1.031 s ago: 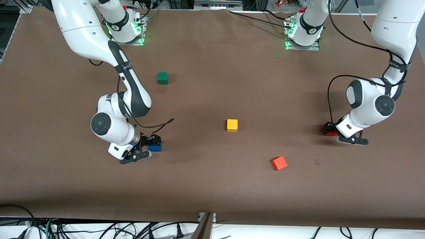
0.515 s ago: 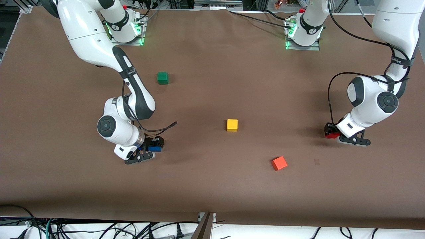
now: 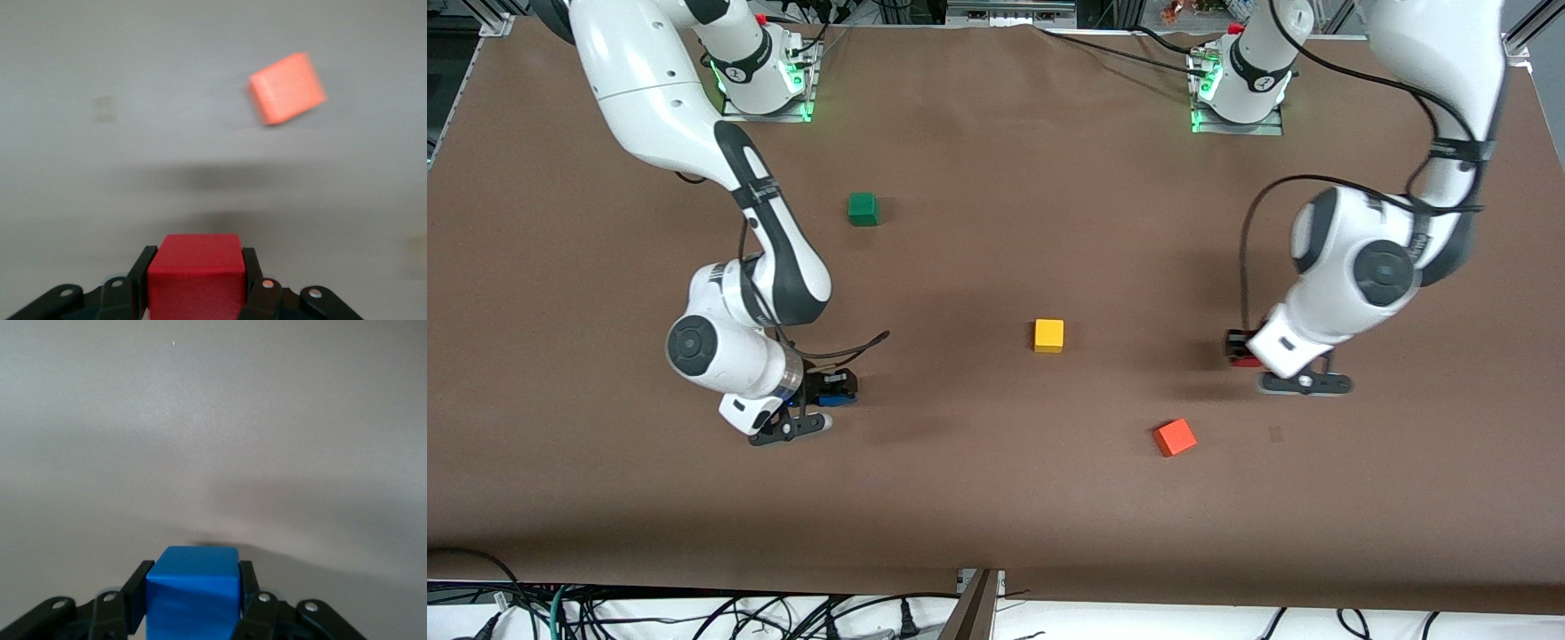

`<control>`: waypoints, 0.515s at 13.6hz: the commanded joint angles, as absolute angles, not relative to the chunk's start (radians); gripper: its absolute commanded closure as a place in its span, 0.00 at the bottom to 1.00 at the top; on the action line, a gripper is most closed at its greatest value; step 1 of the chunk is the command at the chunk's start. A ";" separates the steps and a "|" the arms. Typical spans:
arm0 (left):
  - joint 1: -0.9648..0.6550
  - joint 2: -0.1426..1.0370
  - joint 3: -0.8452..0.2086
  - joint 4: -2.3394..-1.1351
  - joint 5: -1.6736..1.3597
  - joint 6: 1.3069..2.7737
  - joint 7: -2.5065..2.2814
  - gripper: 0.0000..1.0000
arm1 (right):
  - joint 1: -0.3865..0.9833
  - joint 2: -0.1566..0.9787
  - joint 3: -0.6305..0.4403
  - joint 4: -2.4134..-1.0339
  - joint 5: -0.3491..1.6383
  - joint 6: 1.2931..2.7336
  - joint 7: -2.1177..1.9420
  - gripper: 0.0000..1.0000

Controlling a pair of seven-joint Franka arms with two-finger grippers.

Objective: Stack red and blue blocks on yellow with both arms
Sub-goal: 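Carry the red cube onto the yellow cube while the right gripper lifts blue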

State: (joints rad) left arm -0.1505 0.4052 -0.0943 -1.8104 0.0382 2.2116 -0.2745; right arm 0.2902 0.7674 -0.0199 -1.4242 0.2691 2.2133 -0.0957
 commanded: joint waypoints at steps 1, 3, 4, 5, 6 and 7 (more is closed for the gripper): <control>-0.239 0.423 -0.078 -1.753 0.052 2.177 -0.403 1.00 | 0.259 0.681 -0.017 -1.405 0.276 2.086 -0.094 0.74; -0.296 0.434 -0.078 -1.727 0.052 2.177 -0.449 1.00 | 0.255 0.644 -0.038 -1.405 0.272 2.025 -0.098 0.74; -0.317 0.446 -0.078 -1.712 0.052 2.177 -0.462 1.00 | 0.255 0.625 -0.049 -1.405 0.272 1.999 -0.101 0.74; -0.348 0.460 -0.078 -1.698 0.052 2.177 -0.474 1.00 | 0.255 0.608 -0.055 -1.405 0.272 1.976 -0.100 0.74; -0.371 0.481 -0.078 -1.677 0.052 2.177 -0.488 1.00 | 0.255 0.589 -0.060 -1.405 0.268 1.944 -0.100 0.74; -0.394 0.506 -0.077 -1.657 0.052 2.177 -0.501 1.00 | 0.255 0.574 -0.070 -1.404 0.259 1.921 -0.100 0.74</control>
